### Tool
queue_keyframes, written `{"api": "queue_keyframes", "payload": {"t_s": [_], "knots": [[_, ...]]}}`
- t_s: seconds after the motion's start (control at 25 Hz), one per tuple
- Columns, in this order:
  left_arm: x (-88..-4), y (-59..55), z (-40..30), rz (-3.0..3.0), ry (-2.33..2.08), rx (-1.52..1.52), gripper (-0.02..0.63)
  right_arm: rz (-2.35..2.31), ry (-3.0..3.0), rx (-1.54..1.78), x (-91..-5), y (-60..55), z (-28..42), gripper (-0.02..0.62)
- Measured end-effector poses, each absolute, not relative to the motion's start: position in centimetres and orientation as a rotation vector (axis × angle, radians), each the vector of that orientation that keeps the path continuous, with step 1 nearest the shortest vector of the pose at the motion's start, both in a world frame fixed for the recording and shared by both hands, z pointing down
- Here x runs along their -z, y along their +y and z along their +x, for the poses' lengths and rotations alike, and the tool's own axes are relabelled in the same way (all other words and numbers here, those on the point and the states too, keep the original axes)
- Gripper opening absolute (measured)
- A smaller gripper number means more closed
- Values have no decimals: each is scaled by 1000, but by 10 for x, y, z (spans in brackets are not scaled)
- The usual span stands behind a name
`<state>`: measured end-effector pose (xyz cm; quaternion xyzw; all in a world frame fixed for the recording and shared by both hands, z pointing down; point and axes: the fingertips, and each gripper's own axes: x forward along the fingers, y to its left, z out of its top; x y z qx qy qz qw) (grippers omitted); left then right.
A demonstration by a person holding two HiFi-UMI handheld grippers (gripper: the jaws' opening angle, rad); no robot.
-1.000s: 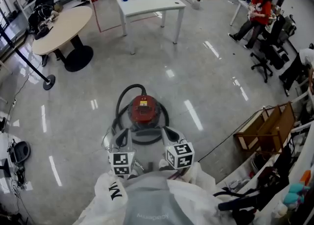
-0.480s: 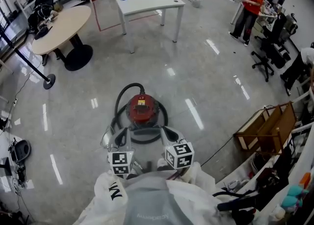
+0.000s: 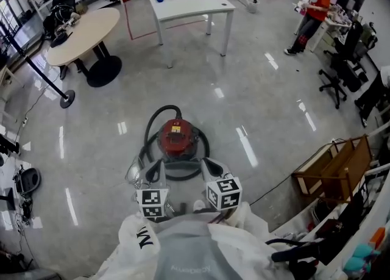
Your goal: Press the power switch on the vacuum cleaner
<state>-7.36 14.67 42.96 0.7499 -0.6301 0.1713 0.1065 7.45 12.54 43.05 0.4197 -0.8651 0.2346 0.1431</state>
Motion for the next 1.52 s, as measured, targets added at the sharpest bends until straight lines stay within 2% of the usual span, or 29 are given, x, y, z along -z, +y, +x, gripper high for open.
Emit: {"api": "queue_keyframes", "payload": {"t_s": [0.88,1.52], "knots": [[-411,127,-38,2247,-1855,-507,0,1311,-2494,-701,-424,116,130,0],[-421,90,-30,2279,-1758,-493,0,1321,-2415,-734,-435,91,124,0]]}}
